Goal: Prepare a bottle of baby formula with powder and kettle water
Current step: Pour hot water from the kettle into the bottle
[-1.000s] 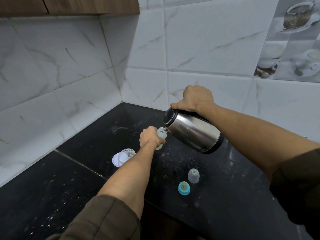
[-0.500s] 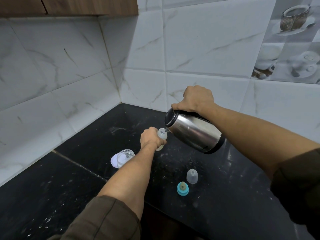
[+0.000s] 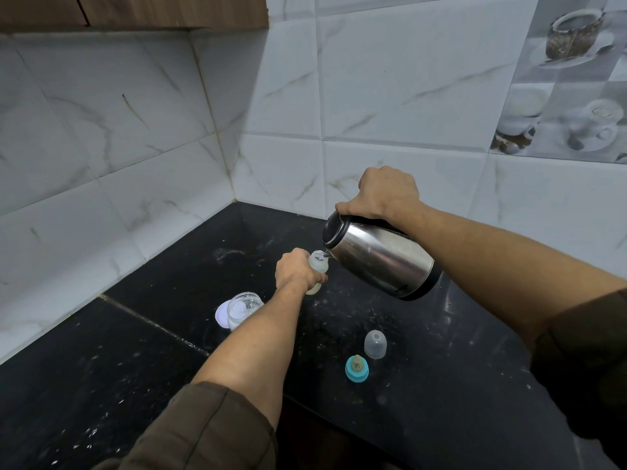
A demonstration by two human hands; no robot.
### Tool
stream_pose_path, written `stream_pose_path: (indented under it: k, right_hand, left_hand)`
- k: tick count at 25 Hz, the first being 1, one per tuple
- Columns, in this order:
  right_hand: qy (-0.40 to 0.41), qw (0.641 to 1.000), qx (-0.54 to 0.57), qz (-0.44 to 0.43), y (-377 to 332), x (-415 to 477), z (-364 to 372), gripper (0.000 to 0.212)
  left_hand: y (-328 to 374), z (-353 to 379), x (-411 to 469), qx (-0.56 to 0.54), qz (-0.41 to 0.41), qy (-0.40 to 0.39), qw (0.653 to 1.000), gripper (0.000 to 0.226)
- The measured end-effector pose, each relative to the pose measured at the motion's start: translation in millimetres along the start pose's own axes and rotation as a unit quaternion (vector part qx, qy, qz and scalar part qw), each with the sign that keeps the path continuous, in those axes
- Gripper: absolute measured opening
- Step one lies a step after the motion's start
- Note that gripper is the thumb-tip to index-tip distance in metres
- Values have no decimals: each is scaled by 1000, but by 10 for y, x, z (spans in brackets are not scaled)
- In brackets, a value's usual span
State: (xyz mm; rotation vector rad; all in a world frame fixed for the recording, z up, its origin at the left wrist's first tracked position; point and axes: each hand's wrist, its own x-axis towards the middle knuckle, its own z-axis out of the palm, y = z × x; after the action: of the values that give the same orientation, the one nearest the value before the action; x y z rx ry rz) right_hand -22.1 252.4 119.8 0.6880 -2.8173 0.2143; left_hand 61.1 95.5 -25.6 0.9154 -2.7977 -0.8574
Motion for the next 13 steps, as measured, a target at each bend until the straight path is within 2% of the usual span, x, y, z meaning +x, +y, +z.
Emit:
stream_pose_path:
  k: [13]
  right_hand:
    - [-3, 1000, -14, 2, 31, -13, 26, 59]
  left_hand:
    - [9, 39, -3, -3, 3, -12, 1000, 46]
